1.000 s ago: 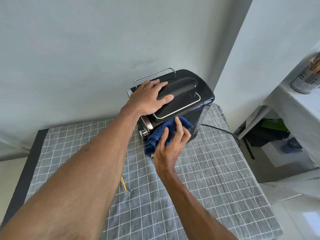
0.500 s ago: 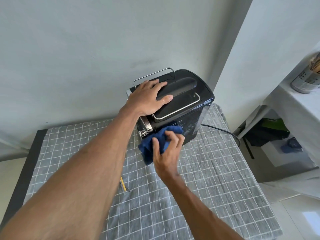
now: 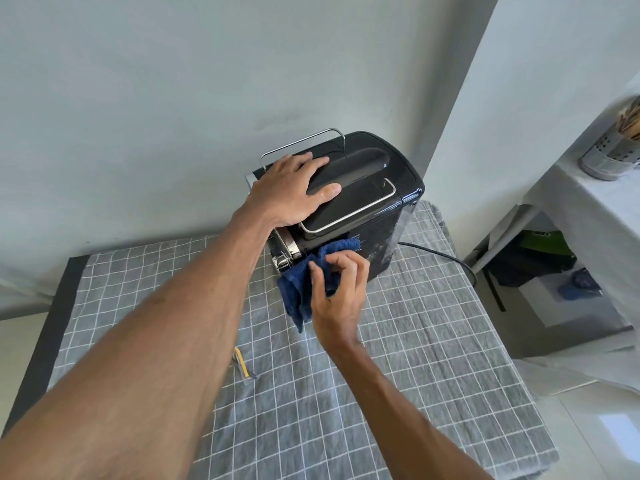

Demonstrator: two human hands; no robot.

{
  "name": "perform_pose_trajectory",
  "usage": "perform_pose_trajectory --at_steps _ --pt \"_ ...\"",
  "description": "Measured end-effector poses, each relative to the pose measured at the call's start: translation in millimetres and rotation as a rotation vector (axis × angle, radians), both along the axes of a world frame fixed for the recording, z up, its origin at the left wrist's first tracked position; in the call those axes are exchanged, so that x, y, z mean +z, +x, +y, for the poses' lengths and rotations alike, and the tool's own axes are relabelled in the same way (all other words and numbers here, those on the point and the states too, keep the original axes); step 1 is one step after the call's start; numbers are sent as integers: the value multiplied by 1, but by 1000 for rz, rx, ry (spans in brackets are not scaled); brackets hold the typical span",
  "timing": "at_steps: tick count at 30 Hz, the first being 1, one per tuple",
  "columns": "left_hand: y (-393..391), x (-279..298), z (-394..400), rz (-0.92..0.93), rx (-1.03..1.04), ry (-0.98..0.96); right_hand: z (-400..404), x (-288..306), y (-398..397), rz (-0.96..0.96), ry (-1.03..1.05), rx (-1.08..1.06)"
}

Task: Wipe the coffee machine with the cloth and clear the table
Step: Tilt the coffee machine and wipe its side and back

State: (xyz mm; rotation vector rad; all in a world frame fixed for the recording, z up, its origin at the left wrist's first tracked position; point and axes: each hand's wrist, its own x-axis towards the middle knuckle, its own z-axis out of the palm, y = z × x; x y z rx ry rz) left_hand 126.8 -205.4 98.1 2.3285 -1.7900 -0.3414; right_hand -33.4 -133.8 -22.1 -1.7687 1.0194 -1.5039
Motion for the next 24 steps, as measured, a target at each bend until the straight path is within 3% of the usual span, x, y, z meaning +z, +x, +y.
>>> perform_pose_trajectory --at_steps 6,12,16,19,24 --pt "1 -1 0 -8 -1 -8 -16 2 3 -118 211 -194" --pt "-1 3 2 -11 -3 6 12 -19 -7 120 -1 161" --pt "-1 4 2 -8 5 6 -29 -11 -6 -109 340 -173" --pt "-1 4 1 -10 6 -1 -32 -1 -1 -86 230 -248" --pt "-1 1 0 -12 2 -10 7 -27 -3 170 -121 137"
